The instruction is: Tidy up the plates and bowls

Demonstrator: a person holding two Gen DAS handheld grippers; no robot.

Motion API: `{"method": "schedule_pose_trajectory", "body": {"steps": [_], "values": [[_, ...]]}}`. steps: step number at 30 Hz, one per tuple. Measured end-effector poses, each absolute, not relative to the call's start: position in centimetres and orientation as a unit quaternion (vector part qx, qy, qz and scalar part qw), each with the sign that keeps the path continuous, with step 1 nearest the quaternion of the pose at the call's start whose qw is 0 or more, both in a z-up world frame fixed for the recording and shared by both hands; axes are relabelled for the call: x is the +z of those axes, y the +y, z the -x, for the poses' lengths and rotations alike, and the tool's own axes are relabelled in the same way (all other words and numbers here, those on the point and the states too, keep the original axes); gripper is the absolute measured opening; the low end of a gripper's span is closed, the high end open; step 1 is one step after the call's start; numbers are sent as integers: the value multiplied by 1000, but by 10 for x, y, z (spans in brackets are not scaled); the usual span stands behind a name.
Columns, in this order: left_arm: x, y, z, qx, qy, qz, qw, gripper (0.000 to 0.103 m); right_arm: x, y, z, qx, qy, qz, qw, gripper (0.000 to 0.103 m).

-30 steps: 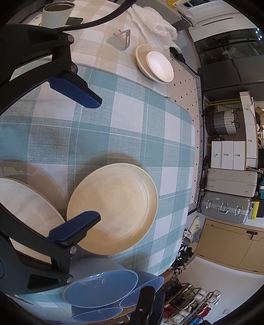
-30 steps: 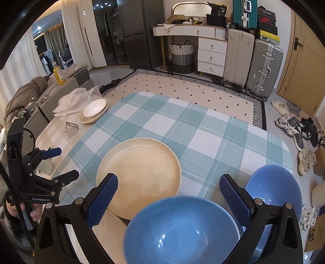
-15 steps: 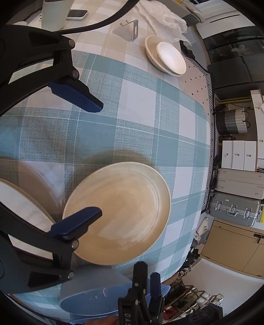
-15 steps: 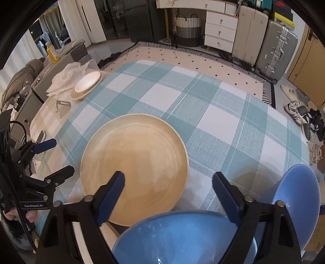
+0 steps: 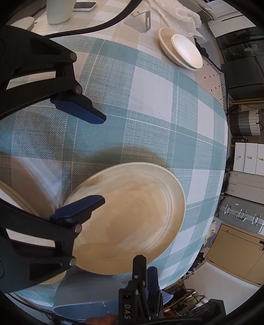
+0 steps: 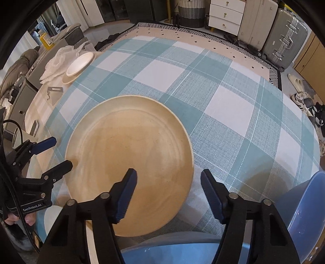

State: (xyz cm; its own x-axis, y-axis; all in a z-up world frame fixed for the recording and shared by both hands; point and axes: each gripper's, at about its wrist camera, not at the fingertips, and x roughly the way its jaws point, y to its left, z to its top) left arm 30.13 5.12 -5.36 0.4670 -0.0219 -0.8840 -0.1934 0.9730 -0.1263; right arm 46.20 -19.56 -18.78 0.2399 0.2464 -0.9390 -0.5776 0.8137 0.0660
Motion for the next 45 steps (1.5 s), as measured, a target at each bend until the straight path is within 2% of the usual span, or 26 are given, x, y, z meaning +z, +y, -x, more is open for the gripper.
{"method": "schedule_pose_trajectory", "body": {"steps": [2, 4, 7, 8, 12, 15, 18, 30, 45], "values": [[-57, 52, -303, 49, 516, 107, 848, 67, -190, -194, -462, 267, 558, 153, 771, 63], [-60, 51, -303, 46, 518, 109, 847, 65, -193, -192, -462, 266, 560, 157, 769, 55], [-63, 48, -305, 42, 520, 109, 846, 60, -195, -192, -463, 262, 559, 163, 770, 52], [-63, 47, -306, 40, 520, 108, 846, 58, -195, -192, -464, 260, 559, 164, 770, 51], [-66, 42, -309, 28, 524, 110, 844, 34, -197, -195, -464, 256, 563, 167, 768, 45], [-66, 39, -308, 14, 522, 115, 845, 25, -199, -194, -463, 254, 563, 175, 767, 42], [-65, 37, -308, 5, 523, 115, 845, 20, -201, -193, -463, 251, 563, 181, 766, 39], [-64, 37, -304, 12, 521, 104, 847, 18, -199, -191, -462, 242, 548, 200, 775, 23], [-52, 46, -297, 26, 503, 101, 858, 18, -188, -181, -459, 249, 529, 195, 787, 23]]}}
